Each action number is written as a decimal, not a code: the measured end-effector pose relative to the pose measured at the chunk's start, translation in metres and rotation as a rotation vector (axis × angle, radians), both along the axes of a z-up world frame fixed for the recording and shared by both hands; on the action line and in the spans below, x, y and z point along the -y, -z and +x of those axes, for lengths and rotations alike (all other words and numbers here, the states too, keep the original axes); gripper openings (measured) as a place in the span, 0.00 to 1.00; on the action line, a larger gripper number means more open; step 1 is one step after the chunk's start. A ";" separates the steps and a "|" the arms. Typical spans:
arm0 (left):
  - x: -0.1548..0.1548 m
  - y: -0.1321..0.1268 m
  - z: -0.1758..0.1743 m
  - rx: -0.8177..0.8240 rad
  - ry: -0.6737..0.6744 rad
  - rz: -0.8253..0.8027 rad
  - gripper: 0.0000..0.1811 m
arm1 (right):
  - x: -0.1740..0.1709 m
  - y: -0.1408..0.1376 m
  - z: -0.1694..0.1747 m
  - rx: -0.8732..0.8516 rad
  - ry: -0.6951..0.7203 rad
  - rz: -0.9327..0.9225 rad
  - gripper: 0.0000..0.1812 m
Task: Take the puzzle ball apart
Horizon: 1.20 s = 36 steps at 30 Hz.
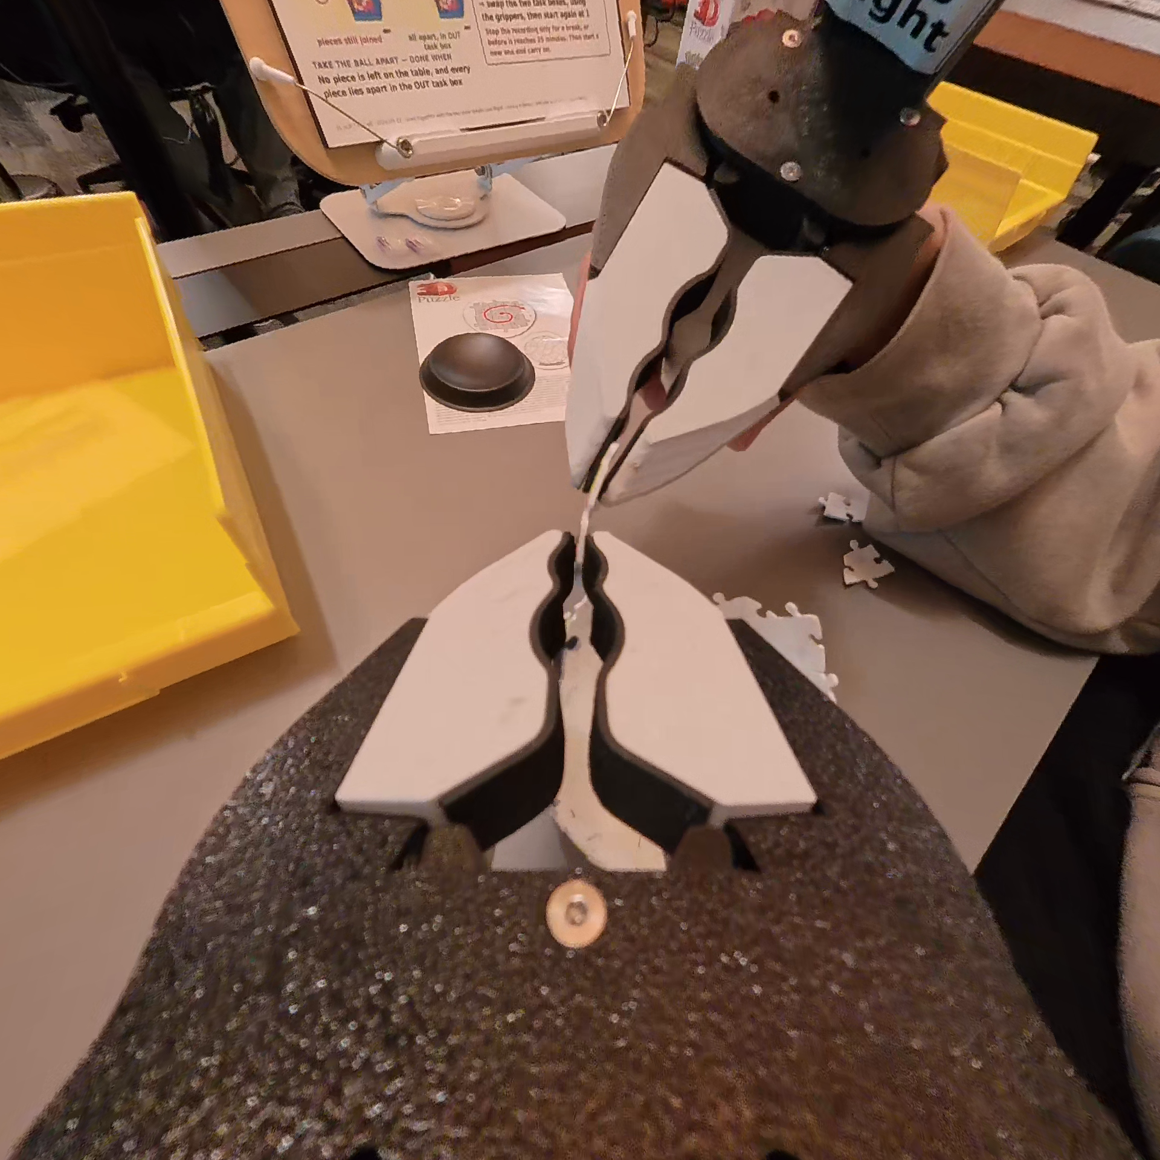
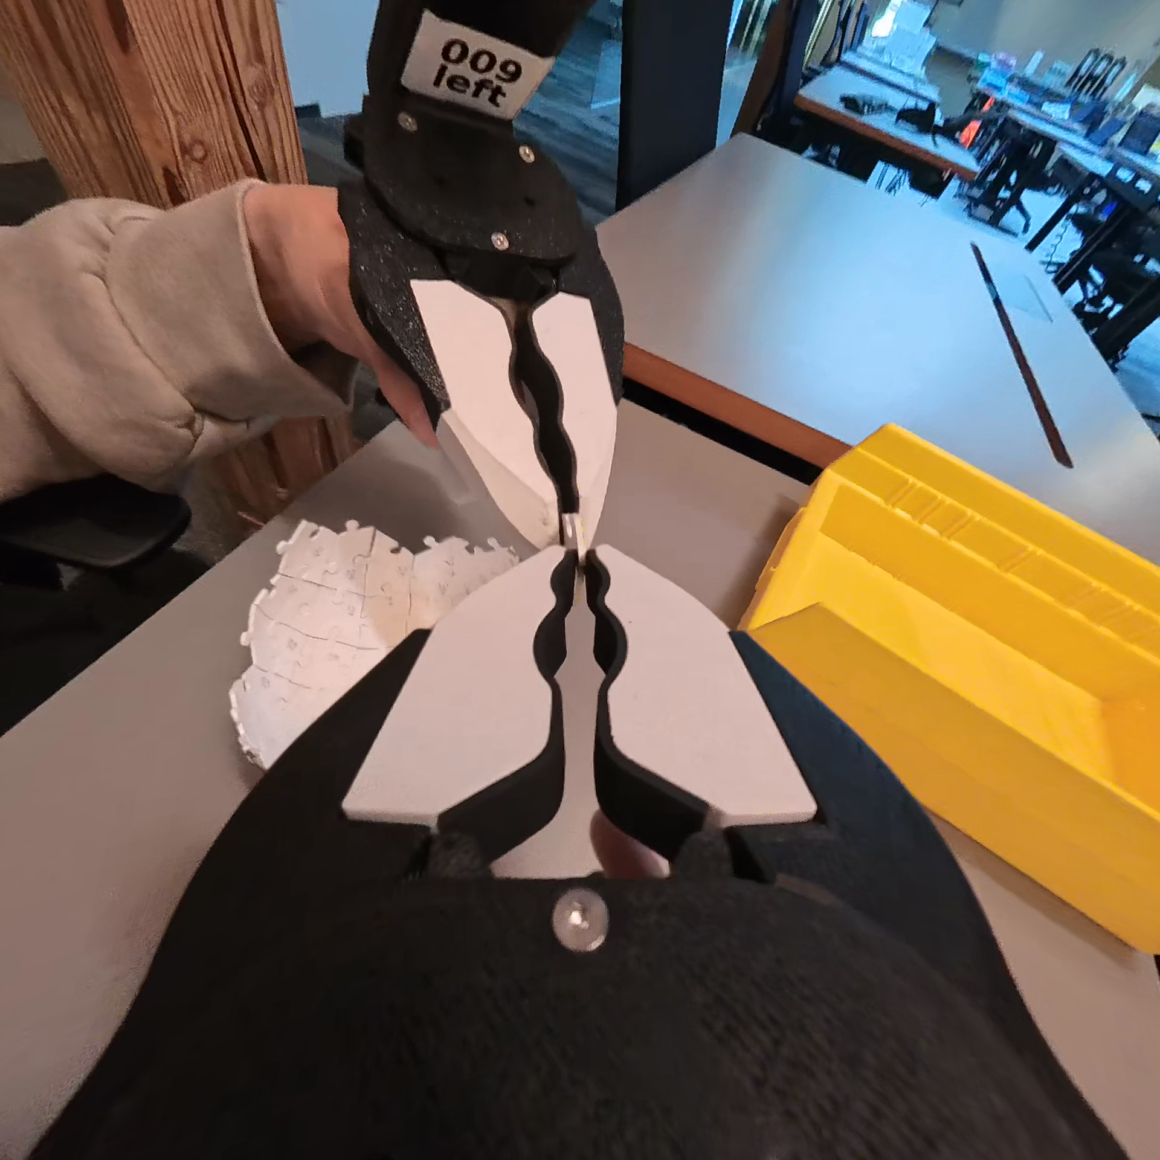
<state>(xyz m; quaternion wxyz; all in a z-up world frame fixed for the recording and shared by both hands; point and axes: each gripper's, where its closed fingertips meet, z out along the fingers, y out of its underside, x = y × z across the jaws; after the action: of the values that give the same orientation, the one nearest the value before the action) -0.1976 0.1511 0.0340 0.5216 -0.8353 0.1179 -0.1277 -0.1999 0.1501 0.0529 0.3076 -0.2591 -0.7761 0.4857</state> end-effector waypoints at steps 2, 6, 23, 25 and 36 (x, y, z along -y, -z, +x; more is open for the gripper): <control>0.000 -0.004 0.002 0.003 0.002 0.012 0.01 | 0.001 -0.006 0.002 -0.001 -0.020 -0.043 0.02; 0.003 -0.006 0.007 0.002 0.023 0.004 0.01 | 0.004 -0.004 0.008 0.019 -0.057 -0.038 0.01; 0.000 0.008 0.011 -0.022 0.011 -0.092 0.01 | -0.007 0.001 0.015 0.022 -0.049 -0.018 0.02; 0.000 0.009 0.011 -0.021 0.010 -0.094 0.01 | -0.006 0.004 0.014 0.038 -0.048 -0.020 0.02; 0.007 0.023 0.012 -0.074 0.036 -0.181 0.01 | -0.001 0.026 0.018 0.223 -0.028 -0.003 0.01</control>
<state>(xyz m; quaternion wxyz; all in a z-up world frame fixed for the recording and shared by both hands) -0.1851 0.1438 0.0108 0.4370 -0.8809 0.1400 -0.1160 -0.1817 0.1514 0.0272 0.2122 -0.3012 -0.8083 0.4592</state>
